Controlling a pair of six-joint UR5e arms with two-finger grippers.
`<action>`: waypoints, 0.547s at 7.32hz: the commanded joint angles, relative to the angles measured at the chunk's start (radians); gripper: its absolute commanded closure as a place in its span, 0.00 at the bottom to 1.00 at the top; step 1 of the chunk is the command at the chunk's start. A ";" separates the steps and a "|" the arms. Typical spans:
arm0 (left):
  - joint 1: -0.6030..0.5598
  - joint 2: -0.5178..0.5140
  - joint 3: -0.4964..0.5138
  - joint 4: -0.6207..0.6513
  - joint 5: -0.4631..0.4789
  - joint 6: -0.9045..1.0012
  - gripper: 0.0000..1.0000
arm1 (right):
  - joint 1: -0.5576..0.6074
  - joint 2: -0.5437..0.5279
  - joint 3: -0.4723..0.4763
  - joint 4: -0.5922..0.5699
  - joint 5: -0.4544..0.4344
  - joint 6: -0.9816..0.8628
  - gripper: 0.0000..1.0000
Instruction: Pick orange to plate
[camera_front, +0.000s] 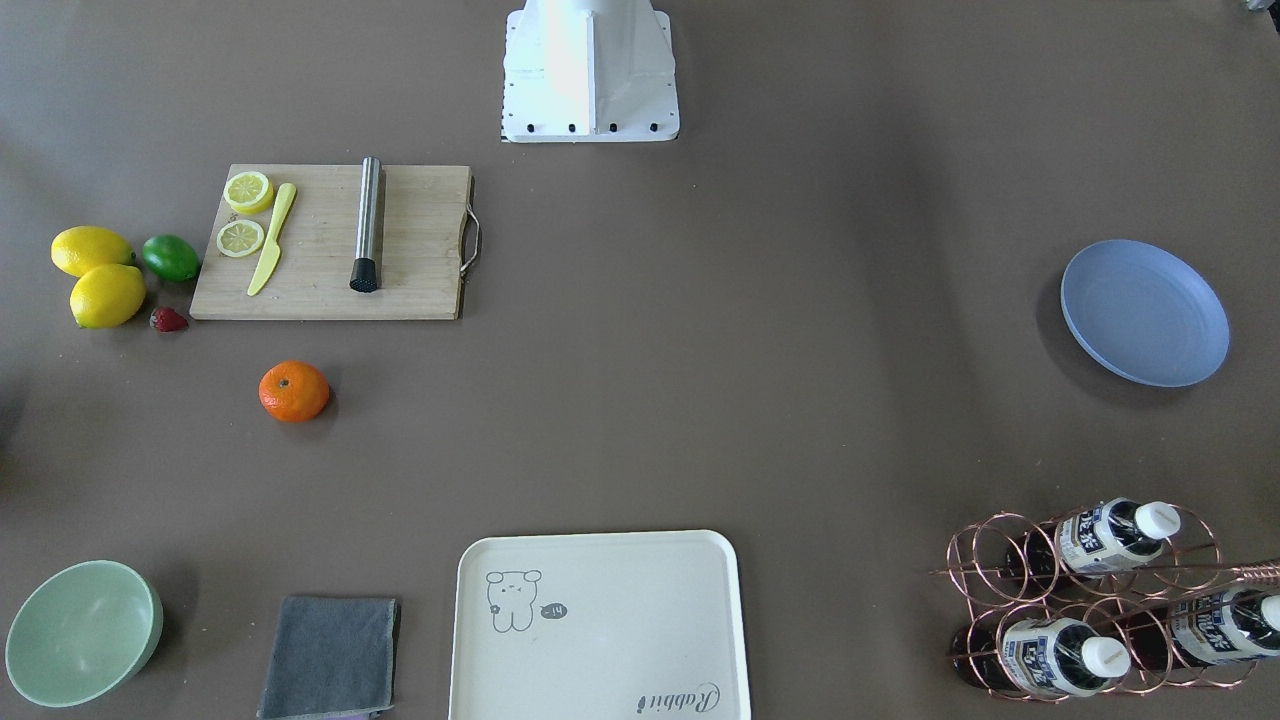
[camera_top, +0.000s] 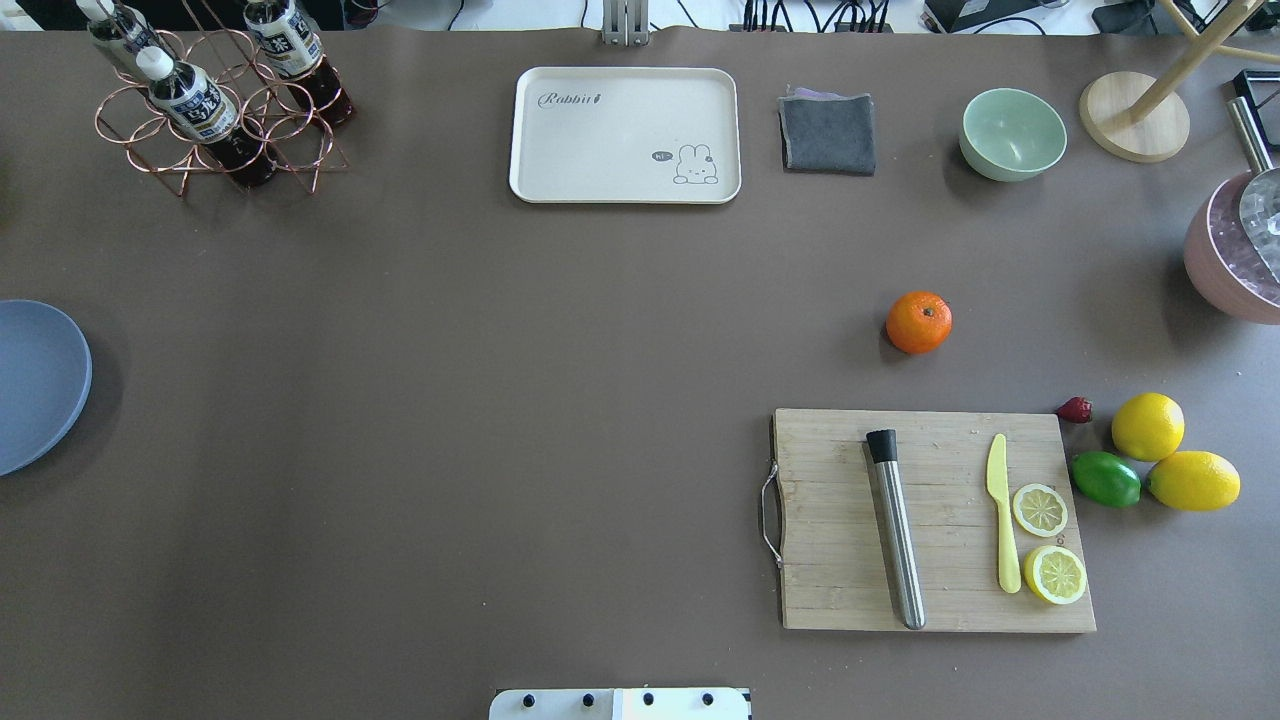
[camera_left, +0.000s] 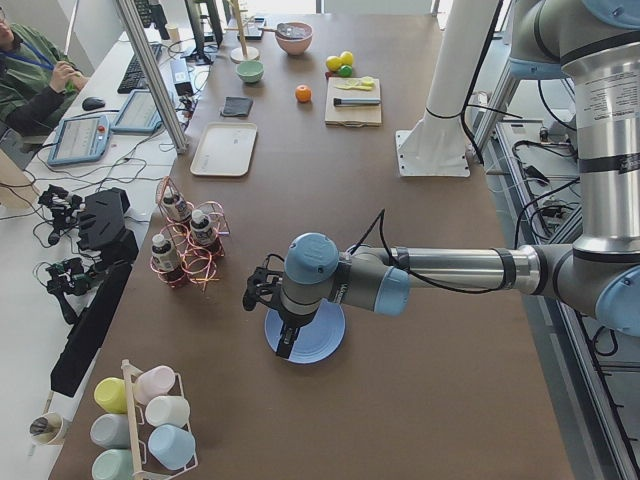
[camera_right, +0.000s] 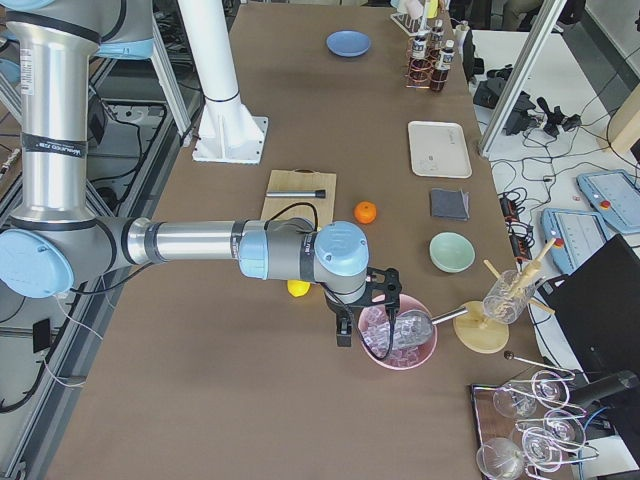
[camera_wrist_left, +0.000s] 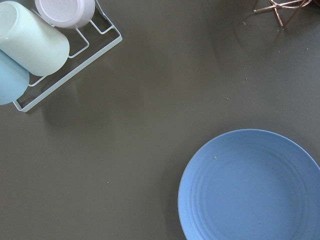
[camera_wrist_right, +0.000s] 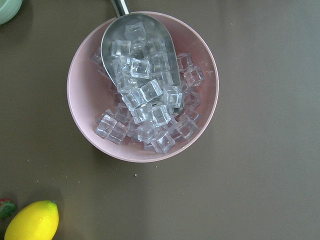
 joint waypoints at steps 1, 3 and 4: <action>0.000 0.004 -0.008 -0.001 -0.008 0.006 0.02 | 0.000 0.002 -0.009 0.001 0.004 0.059 0.00; 0.000 0.004 -0.006 -0.001 -0.008 0.003 0.02 | 0.000 0.001 -0.012 0.000 0.002 0.088 0.00; 0.000 0.004 -0.006 -0.001 -0.008 0.003 0.02 | 0.000 -0.002 -0.013 0.000 0.007 0.089 0.00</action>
